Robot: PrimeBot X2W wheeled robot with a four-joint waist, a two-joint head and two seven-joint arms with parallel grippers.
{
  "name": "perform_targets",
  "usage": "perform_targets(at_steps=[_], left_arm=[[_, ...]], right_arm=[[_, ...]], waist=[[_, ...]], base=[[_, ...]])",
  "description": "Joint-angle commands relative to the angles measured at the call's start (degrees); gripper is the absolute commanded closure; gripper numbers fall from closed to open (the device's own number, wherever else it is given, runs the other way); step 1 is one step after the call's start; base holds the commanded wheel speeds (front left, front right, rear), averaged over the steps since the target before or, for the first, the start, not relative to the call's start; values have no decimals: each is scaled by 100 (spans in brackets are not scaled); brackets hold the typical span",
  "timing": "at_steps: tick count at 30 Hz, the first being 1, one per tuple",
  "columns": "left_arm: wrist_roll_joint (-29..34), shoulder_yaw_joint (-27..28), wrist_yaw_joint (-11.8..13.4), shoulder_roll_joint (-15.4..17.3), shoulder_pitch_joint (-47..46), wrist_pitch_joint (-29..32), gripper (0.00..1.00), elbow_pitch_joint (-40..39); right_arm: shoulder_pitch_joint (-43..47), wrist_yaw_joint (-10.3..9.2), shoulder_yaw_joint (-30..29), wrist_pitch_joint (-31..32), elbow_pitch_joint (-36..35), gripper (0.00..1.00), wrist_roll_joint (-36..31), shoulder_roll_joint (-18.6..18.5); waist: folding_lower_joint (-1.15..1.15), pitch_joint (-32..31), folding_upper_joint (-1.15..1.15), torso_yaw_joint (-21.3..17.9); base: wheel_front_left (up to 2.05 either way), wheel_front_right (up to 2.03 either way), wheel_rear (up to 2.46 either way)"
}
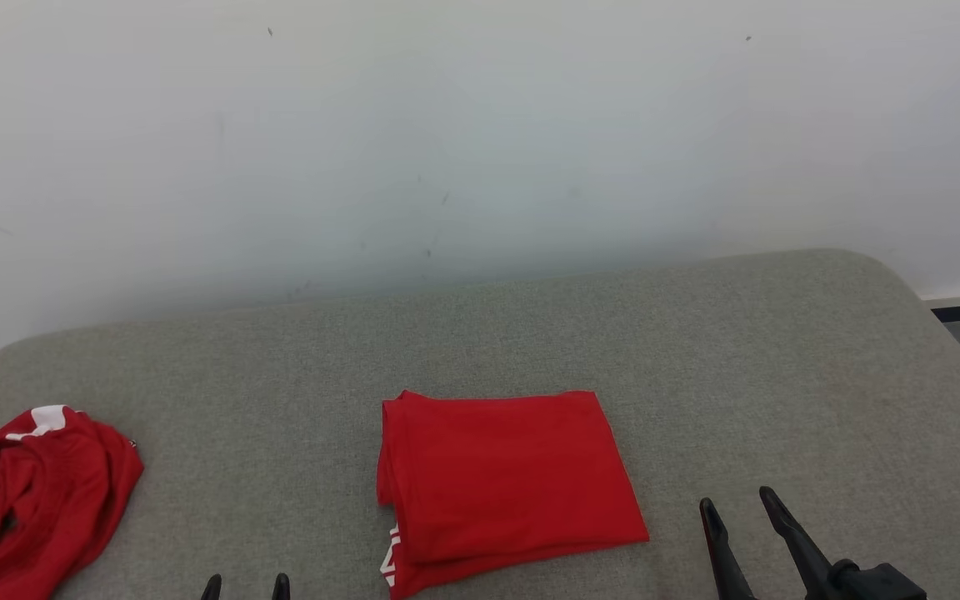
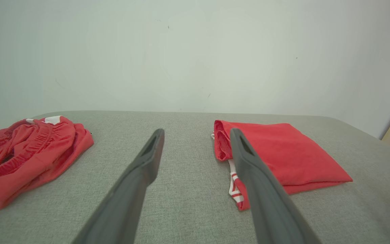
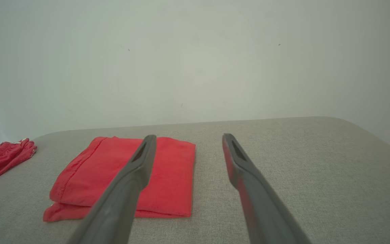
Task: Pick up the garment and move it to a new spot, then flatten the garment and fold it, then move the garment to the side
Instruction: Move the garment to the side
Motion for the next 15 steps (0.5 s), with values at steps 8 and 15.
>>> perform_targets(at_steps=[8,15], left_arm=[[83,-78,16,1,0,-30,0,11],[159,-118,69,1,-84,-30,0,-12]], right_arm=[[-62,0,155,-5,270,0,246,-3],[-556,0,377,-5,1134,0,931,19]], waist=[[0,24,0,102],[0,138,0,262]], base=[[0,0,0],[0,0,0]])
